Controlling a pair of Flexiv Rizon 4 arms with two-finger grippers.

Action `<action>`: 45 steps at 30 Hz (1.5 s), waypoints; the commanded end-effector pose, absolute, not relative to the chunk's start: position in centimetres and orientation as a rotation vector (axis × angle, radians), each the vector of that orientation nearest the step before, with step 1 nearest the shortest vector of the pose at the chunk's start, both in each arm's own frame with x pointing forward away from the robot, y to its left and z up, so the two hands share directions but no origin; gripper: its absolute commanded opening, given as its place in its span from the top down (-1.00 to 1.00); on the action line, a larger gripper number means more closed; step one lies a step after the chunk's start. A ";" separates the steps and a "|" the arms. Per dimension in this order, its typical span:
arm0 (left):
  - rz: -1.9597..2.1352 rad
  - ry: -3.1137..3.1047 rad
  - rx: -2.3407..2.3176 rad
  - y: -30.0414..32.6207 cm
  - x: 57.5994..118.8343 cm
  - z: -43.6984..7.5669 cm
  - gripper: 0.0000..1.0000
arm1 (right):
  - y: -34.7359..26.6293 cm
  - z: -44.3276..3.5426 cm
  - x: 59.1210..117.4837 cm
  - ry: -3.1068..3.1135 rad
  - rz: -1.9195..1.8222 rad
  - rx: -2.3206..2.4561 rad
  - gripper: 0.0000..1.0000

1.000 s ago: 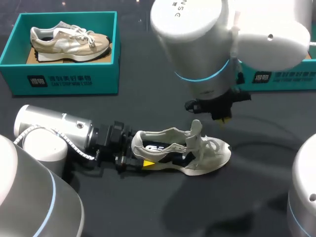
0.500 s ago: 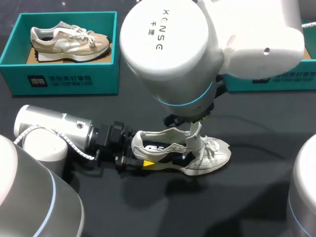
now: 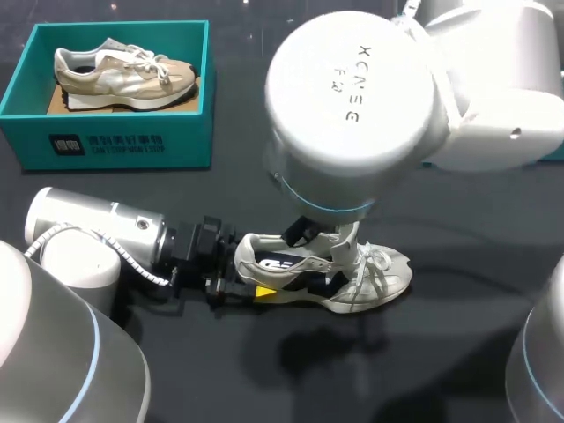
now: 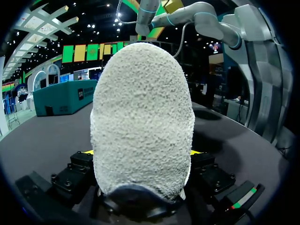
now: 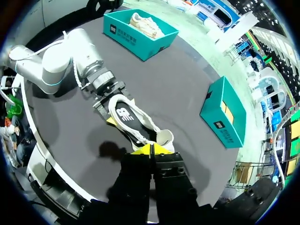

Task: Take the shoe out of the shoebox, open the shoe tongue, remove and reinsert the insole, then place the shoe into the shoebox

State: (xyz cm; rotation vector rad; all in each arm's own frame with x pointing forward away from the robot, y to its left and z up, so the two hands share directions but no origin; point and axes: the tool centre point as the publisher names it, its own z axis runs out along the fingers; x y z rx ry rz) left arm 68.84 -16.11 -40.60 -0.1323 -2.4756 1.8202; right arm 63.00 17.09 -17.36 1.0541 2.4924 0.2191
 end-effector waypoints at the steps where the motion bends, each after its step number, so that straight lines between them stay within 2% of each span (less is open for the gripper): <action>1: 1.820 -2.478 -0.132 -16.2 68.7 -40.8 1.00 | 18.3 -19.0 63.2 2.795 0.321 0.576 1.00; 12: 1.820 -2.478 -0.132 -16.2 68.7 -40.8 1.00 | 18.3 -19.0 63.2 2.795 0.321 0.576 1.00; 17: 1.820 -2.478 -0.132 -16.2 68.7 -40.8 1.00 | 19.9 -21.9 63.4 2.919 0.272 0.343 1.00; 21: 1.820 -2.478 -0.132 -16.2 68.7 -40.8 1.00 | 19.2 -24.2 64.2 3.033 0.312 0.415 1.00; 32: 1.820 -2.478 -0.132 -16.2 68.7 -40.8 1.00 | 19.2 -24.2 64.2 3.033 0.312 0.415 1.00; 41: 1.820 -2.478 -0.132 -16.2 68.7 -40.8 1.00 | 22.4 -27.9 65.2 3.134 0.300 0.092 1.00; 45: 1.820 -2.478 -0.132 -16.2 68.7 -40.8 1.00 | 22.3 -28.2 65.4 3.148 0.284 0.115 1.00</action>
